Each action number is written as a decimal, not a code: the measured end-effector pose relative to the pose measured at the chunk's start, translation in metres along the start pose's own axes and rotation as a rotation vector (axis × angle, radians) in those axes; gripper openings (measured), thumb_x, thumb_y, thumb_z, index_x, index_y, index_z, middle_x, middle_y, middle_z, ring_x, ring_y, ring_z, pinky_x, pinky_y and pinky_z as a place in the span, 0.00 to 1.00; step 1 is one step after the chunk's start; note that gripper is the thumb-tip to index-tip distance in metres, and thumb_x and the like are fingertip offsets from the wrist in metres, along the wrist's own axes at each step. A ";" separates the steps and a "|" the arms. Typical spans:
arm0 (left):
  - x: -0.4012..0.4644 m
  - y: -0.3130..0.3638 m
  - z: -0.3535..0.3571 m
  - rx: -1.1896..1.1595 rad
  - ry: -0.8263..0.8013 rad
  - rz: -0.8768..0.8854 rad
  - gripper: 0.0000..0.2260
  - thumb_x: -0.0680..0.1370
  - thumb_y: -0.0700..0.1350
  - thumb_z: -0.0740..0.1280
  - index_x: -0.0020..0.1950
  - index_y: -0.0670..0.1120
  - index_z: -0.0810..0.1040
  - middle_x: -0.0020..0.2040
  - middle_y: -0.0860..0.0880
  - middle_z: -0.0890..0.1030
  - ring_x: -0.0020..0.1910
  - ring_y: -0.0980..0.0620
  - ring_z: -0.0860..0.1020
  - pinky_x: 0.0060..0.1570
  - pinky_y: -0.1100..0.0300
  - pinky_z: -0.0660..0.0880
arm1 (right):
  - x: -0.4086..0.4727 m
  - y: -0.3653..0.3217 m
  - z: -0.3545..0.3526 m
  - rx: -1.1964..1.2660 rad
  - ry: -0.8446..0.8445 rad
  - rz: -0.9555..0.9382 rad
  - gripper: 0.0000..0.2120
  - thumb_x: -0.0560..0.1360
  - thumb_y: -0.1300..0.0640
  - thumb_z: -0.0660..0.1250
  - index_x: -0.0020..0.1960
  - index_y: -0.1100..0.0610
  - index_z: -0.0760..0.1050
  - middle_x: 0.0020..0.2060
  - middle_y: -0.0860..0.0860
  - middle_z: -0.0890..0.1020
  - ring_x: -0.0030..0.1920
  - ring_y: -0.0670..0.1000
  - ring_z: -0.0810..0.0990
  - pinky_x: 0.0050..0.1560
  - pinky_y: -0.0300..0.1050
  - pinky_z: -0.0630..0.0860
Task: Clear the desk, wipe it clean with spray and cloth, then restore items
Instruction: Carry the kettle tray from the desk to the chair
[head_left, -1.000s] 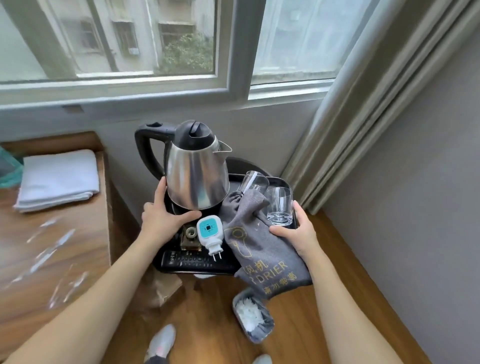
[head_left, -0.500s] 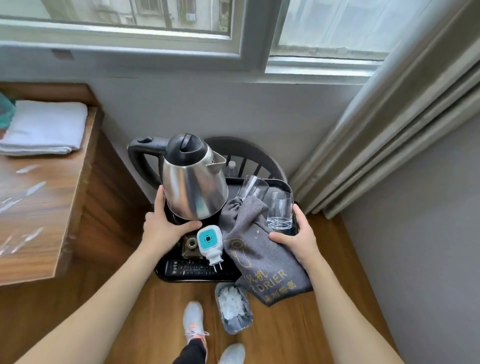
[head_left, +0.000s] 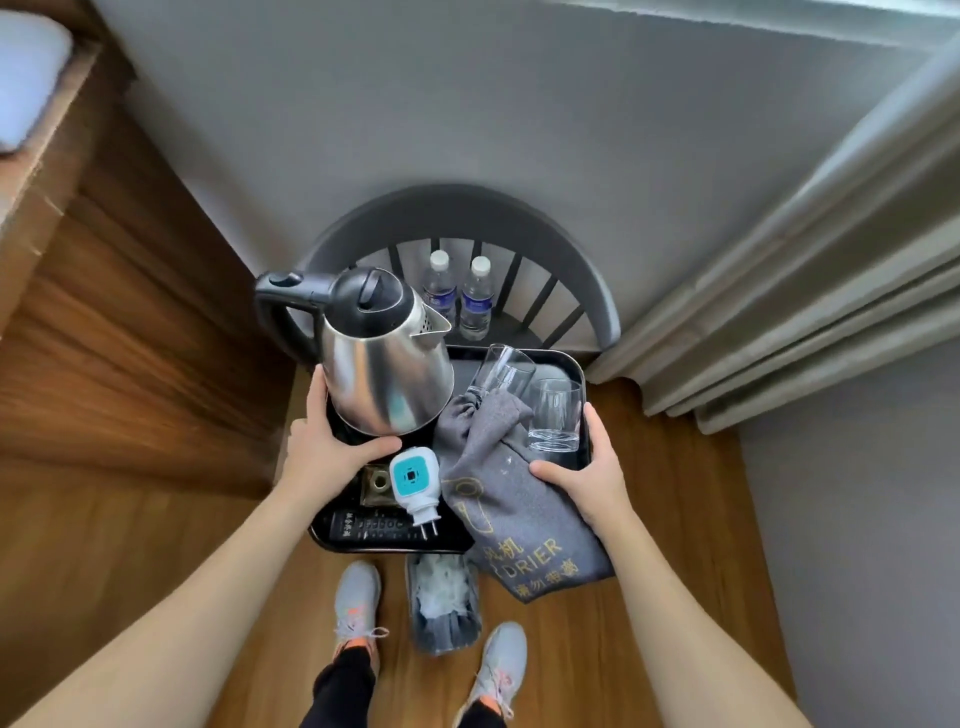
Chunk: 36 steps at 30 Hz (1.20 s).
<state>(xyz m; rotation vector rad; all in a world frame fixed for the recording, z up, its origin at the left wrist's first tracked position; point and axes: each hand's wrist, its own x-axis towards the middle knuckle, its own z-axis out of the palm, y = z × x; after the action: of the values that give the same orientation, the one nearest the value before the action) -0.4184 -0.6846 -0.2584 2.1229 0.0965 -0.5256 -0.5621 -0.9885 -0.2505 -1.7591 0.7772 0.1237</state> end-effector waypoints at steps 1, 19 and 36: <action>0.006 -0.008 0.009 -0.008 0.005 -0.009 0.65 0.47 0.75 0.76 0.78 0.66 0.48 0.70 0.47 0.73 0.71 0.47 0.70 0.70 0.44 0.68 | 0.013 0.011 0.001 -0.012 -0.018 -0.005 0.56 0.57 0.43 0.84 0.80 0.40 0.60 0.73 0.39 0.73 0.71 0.43 0.72 0.72 0.54 0.71; 0.138 -0.113 0.091 -0.039 0.041 0.004 0.60 0.56 0.64 0.82 0.80 0.58 0.50 0.75 0.58 0.66 0.74 0.56 0.66 0.74 0.48 0.64 | 0.179 0.119 0.063 -0.028 -0.085 0.031 0.64 0.56 0.40 0.82 0.81 0.36 0.47 0.75 0.45 0.70 0.73 0.48 0.71 0.74 0.56 0.68; 0.184 -0.130 0.112 -0.037 0.004 -0.077 0.57 0.55 0.64 0.81 0.77 0.59 0.55 0.70 0.55 0.71 0.71 0.52 0.67 0.72 0.45 0.65 | 0.224 0.129 0.073 -0.105 -0.032 0.107 0.61 0.64 0.51 0.85 0.82 0.36 0.45 0.76 0.54 0.66 0.76 0.54 0.65 0.69 0.50 0.62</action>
<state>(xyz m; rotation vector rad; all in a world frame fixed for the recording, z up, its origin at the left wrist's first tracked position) -0.3229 -0.7232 -0.4880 2.0910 0.1901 -0.5606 -0.4383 -1.0380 -0.4837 -1.8094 0.8547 0.2685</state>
